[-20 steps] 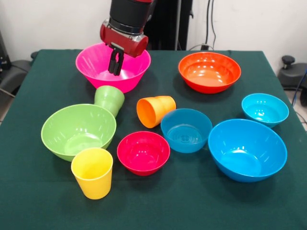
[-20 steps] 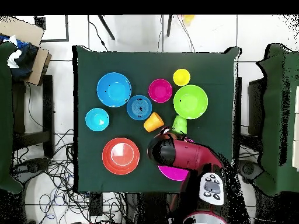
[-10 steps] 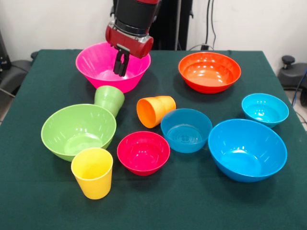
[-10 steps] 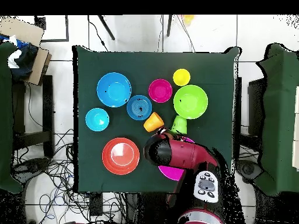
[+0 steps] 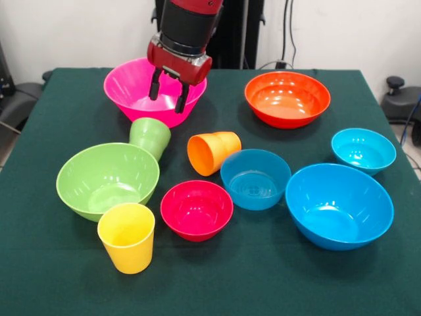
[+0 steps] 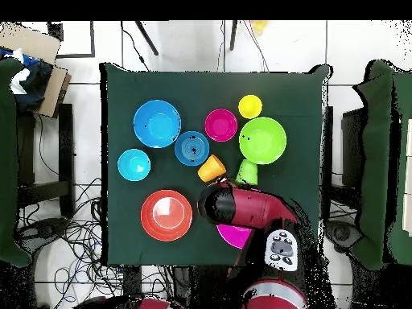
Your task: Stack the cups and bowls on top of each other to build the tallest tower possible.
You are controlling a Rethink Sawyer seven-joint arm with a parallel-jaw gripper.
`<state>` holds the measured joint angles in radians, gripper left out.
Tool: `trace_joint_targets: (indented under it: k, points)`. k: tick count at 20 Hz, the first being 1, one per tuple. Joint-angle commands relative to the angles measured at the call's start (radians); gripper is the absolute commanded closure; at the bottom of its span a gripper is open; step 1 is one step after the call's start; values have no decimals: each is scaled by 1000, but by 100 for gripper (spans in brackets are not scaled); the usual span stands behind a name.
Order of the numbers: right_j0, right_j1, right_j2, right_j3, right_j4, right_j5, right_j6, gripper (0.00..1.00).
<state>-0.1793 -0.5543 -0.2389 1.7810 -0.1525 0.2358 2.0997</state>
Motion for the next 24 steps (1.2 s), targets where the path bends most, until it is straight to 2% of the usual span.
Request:
trace_joint_targets:
  k: [1,5,16,20,24]
  points:
    - [9,70,101,-137,5,129,18,0]
    - [16,92,103,-181,9,149,21,0]
    - [37,233,114,-425,48,261,41,0]
    - [49,278,113,-500,53,279,46,0]
    - [31,335,123,-570,49,272,26,0]
